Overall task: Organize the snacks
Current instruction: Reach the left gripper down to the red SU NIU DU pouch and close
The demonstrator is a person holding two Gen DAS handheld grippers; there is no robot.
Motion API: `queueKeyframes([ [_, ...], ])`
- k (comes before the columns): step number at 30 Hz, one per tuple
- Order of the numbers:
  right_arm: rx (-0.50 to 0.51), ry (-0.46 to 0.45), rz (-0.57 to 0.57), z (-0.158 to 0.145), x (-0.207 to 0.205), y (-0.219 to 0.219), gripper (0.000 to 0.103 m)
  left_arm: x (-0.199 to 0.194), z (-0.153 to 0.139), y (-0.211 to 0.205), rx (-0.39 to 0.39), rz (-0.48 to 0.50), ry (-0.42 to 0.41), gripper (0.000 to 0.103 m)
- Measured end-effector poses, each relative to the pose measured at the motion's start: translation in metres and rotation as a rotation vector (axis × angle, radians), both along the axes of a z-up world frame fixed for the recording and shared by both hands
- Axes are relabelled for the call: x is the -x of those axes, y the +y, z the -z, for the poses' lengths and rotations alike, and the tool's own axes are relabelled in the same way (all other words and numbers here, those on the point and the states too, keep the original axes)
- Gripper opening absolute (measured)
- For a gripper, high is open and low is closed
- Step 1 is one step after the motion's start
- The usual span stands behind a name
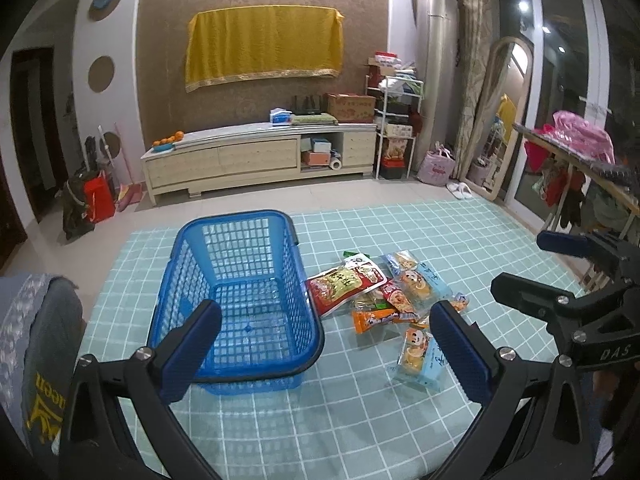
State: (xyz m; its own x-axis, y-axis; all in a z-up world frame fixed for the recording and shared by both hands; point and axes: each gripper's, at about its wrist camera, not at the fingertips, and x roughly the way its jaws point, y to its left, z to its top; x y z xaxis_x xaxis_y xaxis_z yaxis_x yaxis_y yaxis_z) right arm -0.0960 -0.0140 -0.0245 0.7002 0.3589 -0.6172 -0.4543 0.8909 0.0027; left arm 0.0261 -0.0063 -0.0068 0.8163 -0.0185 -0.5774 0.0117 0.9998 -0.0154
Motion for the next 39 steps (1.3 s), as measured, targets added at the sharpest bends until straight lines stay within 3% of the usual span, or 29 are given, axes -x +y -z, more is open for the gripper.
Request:
queueKeyframes([
  [7, 0.037, 0.036, 0.011, 0.007, -0.033, -0.011, 0.103, -0.041, 0.000, -0.011, -0.054, 0.082, 0.038, 0.103],
  [16, 0.070, 0.072, 0.029, 0.012, -0.083, -0.027, 0.103, -0.105, 0.014, -0.038, -0.201, 0.217, 0.141, 0.103],
  [25, 0.094, 0.153, 0.043, 0.034, -0.137, -0.039, 0.103, -0.173, 0.039, -0.063, -0.309, 0.371, 0.304, 0.103],
  [31, 0.131, 0.209, 0.059, 0.057, -0.166, -0.040, 0.103, -0.210, 0.064, -0.073, -0.281, 0.436, 0.427, 0.103],
  [36, 0.129, 0.261, 0.068, 0.076, -0.183, -0.045, 0.103, -0.244, 0.089, -0.075, -0.297, 0.495, 0.526, 0.103],
  [39, 0.122, 0.284, 0.063, 0.086, -0.190, -0.049, 0.103, -0.257, 0.109, -0.077, -0.346, 0.529, 0.590, 0.103],
])
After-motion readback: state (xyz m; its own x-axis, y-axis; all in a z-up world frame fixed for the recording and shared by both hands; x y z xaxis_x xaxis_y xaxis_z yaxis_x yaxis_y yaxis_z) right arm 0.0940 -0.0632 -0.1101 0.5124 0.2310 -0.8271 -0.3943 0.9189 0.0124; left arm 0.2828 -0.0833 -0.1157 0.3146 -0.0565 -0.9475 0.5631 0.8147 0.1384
